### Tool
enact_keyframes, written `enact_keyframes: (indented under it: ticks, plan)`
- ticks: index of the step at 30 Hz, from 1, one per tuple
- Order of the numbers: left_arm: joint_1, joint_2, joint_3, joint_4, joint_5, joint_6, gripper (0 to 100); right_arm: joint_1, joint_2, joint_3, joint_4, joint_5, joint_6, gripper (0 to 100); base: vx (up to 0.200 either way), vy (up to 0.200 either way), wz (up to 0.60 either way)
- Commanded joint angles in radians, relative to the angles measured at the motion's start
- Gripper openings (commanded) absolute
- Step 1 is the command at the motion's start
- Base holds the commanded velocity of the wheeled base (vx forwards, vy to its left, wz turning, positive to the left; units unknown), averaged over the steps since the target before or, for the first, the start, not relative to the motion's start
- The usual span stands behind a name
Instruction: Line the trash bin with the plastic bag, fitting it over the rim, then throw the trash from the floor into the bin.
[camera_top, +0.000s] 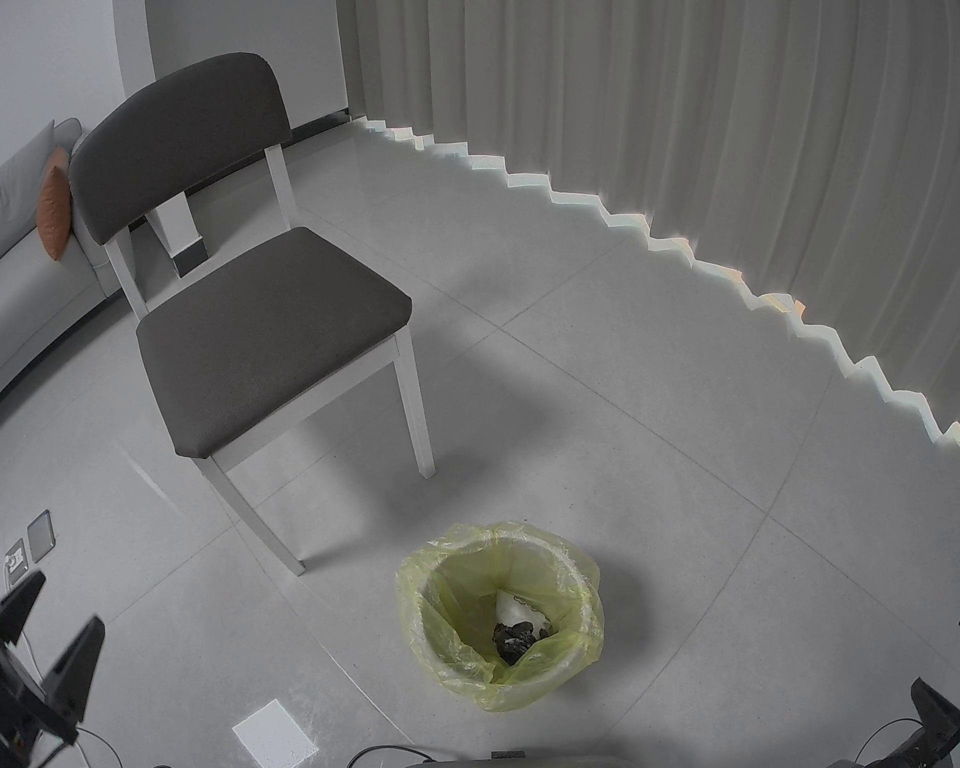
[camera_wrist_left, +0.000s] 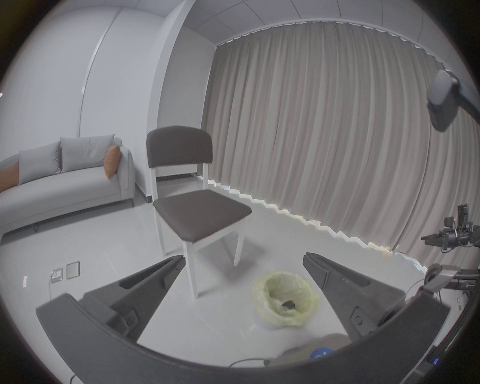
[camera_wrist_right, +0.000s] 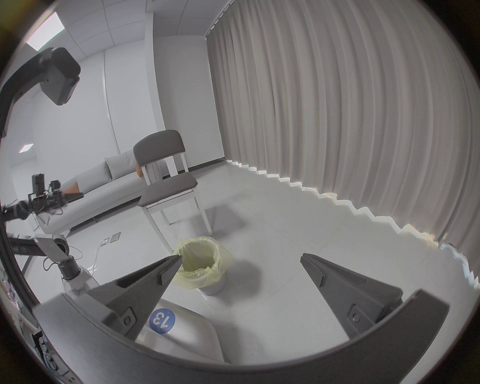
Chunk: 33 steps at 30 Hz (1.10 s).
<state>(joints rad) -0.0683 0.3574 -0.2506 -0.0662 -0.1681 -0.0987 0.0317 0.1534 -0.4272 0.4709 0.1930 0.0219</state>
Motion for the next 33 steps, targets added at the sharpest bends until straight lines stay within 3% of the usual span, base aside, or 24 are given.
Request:
enact_keyframes:
  ticks: [1, 4, 6, 8, 9, 11, 22, 28, 30, 33]
  plan:
    - [0.07, -0.357, 0.045, 0.232, -0.041, 0.001, 100, -0.035, -0.152, 0.145, -0.02, -0.027, 0.033, 100, 0.0, 0.0, 0.0]
    - [0.07, -0.357, 0.102, 0.206, 0.061, -0.004, 100, -0.035, -0.15, 0.332, -0.333, -0.145, 0.03, 100, 0.0, 0.0, 0.0]
    - [0.07, -0.357, 0.192, 0.141, 0.116, 0.011, 100, -0.033, -0.152, 0.418, -0.52, -0.161, 0.032, 100, 0.0, 0.0, 0.0]
    - [0.07, -0.357, 0.235, 0.068, 0.159, 0.028, 100, -0.033, -0.153, 0.427, -0.56, -0.161, 0.038, 100, 0.0, 0.0, 0.0]
    - [0.07, -0.357, 0.251, -0.014, 0.208, 0.047, 100, -0.033, -0.152, 0.426, -0.544, -0.175, 0.044, 100, 0.0, 0.0, 0.0]
    - [0.07, -0.357, 0.251, -0.003, 0.234, 0.057, 100, -0.033, -0.152, 0.421, -0.531, -0.188, 0.058, 100, 0.0, 0.0, 0.0]
    - [0.068, -0.357, 0.251, 0.02, 0.223, 0.07, 100, -0.033, -0.153, 0.424, -0.535, -0.106, 0.11, 100, 0.0, 0.0, 0.0]
    - [0.068, -0.357, 0.251, 0.017, 0.242, 0.031, 100, -0.033, -0.153, 0.424, -0.537, -0.032, -0.007, 100, 0.0, 0.0, 0.0]
    - [0.07, -0.357, 0.251, 0.012, 0.277, 0.011, 100, -0.033, -0.152, 0.427, -0.551, -0.061, -0.108, 100, 0.0, 0.0, 0.0]
    - [0.07, -0.357, 0.251, 0.009, 0.323, 0.02, 100, -0.033, -0.153, 0.427, -0.552, -0.136, -0.115, 100, 0.0, 0.0, 0.0]
